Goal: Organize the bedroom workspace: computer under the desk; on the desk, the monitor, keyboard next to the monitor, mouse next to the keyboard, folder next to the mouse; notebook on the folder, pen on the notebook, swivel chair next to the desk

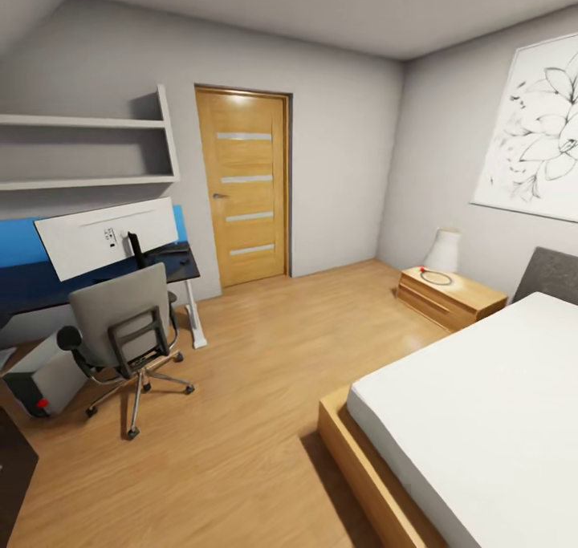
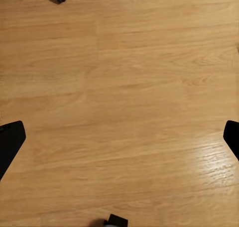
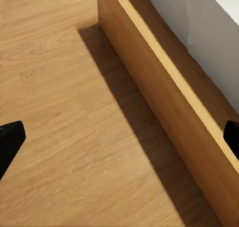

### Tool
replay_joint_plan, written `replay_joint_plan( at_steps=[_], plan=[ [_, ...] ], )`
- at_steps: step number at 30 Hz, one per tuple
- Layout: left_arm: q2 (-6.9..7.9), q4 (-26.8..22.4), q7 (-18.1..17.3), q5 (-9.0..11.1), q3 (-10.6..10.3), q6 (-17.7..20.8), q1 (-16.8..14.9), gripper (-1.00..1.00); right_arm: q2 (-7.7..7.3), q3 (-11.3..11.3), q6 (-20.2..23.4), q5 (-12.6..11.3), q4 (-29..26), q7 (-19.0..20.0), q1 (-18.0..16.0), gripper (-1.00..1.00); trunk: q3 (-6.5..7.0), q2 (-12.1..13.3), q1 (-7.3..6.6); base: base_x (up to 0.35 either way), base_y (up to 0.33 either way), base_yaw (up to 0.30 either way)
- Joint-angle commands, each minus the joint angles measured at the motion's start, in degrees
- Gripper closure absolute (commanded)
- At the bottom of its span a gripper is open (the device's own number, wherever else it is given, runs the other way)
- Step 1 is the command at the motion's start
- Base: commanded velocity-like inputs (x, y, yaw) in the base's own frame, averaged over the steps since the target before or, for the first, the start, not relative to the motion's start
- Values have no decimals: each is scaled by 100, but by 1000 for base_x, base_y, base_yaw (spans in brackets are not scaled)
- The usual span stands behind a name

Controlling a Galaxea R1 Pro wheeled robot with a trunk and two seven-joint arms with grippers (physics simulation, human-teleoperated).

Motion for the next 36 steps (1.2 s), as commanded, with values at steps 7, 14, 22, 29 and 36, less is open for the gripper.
replay_joint_plan(
  at_steps=[7,14,22,29,36],
  plan=[
    [1,-11,-7,21,-3,-5,1,-100,1,5,-10,42,4,-49,-5,-100,-54,-8,5,320,35,180],
    [1,-11,-7,21,2,-5,1,-100,1,4,-10,42,4,-48,-2,-100,-97,-8,5,291,196,171],
    [1,-11,-7,20,3,2,-1,-100,-7,0,-10,42,4,-45,-4,-100,-105,-8,5,298,184,27],
    [1,-11,-7,20,3,4,0,-100,-6,-13,-5,23,3,-47,-6,-100,-136,-8,5,315,115,1],
    [1,-4,-7,25,3,11,2,-100,-25,-45,49,7,293,-54,0,-100,-149,-8,5,323,18,0]
  ],
)
